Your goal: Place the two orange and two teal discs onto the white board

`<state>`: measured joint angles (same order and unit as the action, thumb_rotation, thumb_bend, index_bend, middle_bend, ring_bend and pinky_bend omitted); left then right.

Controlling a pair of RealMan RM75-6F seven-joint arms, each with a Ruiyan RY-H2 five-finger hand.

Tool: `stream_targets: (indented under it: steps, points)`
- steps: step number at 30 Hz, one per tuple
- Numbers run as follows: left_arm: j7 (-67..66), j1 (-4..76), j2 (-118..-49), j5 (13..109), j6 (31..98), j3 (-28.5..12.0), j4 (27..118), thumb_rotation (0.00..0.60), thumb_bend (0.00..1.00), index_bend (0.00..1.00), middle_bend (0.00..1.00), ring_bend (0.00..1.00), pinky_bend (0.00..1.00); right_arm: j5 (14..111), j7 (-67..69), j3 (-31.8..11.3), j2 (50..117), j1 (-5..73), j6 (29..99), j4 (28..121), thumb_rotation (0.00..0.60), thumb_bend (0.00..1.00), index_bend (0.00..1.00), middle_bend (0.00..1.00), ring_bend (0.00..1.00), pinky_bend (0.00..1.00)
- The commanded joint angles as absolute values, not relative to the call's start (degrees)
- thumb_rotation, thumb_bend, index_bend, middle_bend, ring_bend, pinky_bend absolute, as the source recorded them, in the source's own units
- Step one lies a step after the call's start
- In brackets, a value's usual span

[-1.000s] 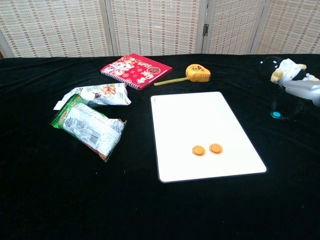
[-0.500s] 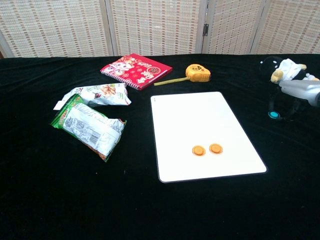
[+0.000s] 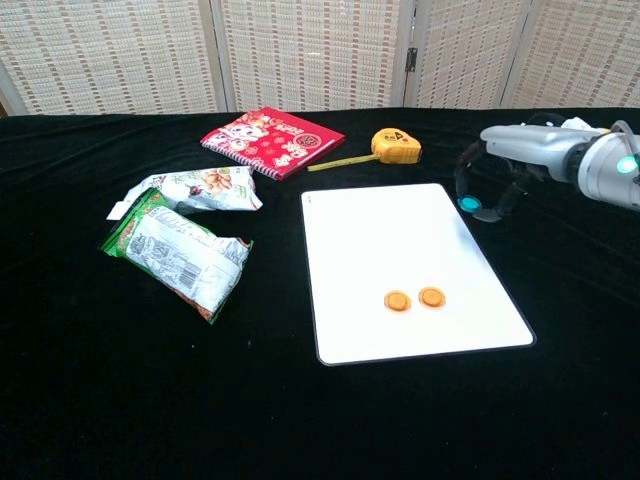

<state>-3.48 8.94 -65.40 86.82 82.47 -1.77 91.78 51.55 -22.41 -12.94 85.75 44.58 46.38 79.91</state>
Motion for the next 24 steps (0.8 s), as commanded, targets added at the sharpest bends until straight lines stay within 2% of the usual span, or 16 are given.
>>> stream_targets:
  steps: [1,13,18,21,23,24]
  points:
    - [-3.4,8.9,-65.4,86.8,82.5,-1.8,91.8,0.6,0.15,0.04,0.05,0.1,0.0,49.4,-24.9,-13.4,88.0,47.2,45.8,80.2,0.6,0.27,0.51,0.18,0.01,0.0]
    - [-2.5,8.4,-65.7,86.3,82.5,-1.6,90.8,0.6,0.15,0.04,0.05,0.1,0.0,42.2,-32.1,-13.2,94.1,54.0,46.1,77.1,0.6,0.27,0.51,0.17,0.01,0.0]
    - [-2.0,8.3,-66.1,86.3,82.3,-1.4,90.0,0.6,0.15,0.04,0.05,0.1,0.0,40.2,-34.2,-12.5,95.5,55.6,46.5,76.0,0.6,0.27,0.47,0.15,0.02,0.0]
    - [-1.8,8.3,-66.2,86.4,82.3,-1.3,89.6,0.6,0.15,0.04,0.05,0.1,0.0,39.4,-34.8,-12.0,96.1,56.2,46.5,75.7,0.6,0.27,0.38,0.13,0.02,0.0]
    - [-1.6,8.2,-66.3,86.3,82.3,-1.4,89.5,0.6,0.15,0.04,0.05,0.1,0.0,39.0,-34.5,-12.0,96.1,56.3,46.2,76.2,0.6,0.27,0.22,0.12,0.02,0.0]
    - [-1.5,8.2,-66.3,86.3,82.4,-1.4,89.5,0.6,0.15,0.04,0.05,0.1,0.0,38.9,-34.2,-12.0,96.0,56.3,46.1,76.5,0.6,0.27,0.18,0.12,0.02,0.0]
